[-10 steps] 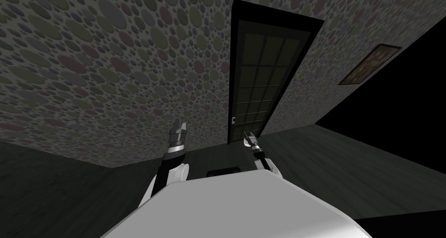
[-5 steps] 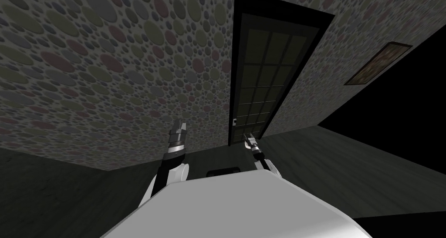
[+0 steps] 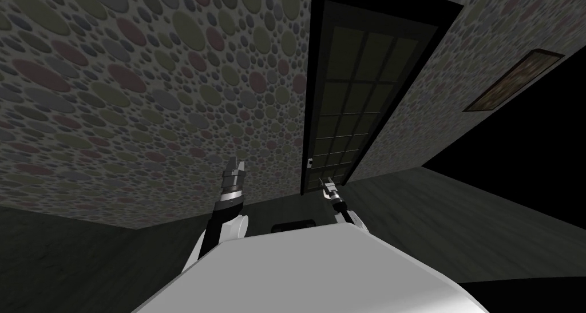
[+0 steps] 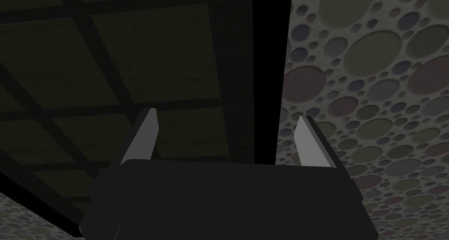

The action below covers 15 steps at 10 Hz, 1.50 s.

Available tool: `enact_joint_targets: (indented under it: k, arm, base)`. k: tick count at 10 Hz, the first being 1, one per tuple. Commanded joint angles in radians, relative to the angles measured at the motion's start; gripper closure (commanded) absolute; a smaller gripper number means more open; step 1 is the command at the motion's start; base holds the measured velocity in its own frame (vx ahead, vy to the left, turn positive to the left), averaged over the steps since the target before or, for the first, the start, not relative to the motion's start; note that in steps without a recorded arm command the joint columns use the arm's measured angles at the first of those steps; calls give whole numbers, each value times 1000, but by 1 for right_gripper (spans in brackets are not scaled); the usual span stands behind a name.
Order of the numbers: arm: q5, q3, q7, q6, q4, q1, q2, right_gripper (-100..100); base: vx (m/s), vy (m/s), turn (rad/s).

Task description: Pull the door open

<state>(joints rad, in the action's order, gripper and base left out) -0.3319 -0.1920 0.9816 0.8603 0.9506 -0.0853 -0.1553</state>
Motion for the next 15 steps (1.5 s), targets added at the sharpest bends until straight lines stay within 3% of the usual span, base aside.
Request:
enact_joint_targets:
  k: [1, 7, 11, 15]
  arm:
    - [-6, -5, 26, 14, -42, 15, -1, -100]
    - [-27, -18, 97, 41, -144, 48, -7, -100]
    - [-50, -31, 174, 70, -254, 85, -12, -100]
    - [-26, -59, 160, 100, -278, 71, -38, -100]
  base:
    - [87, 6, 8]
    - [88, 0, 5]
    - [145, 9, 7]
    - [153, 30, 101]
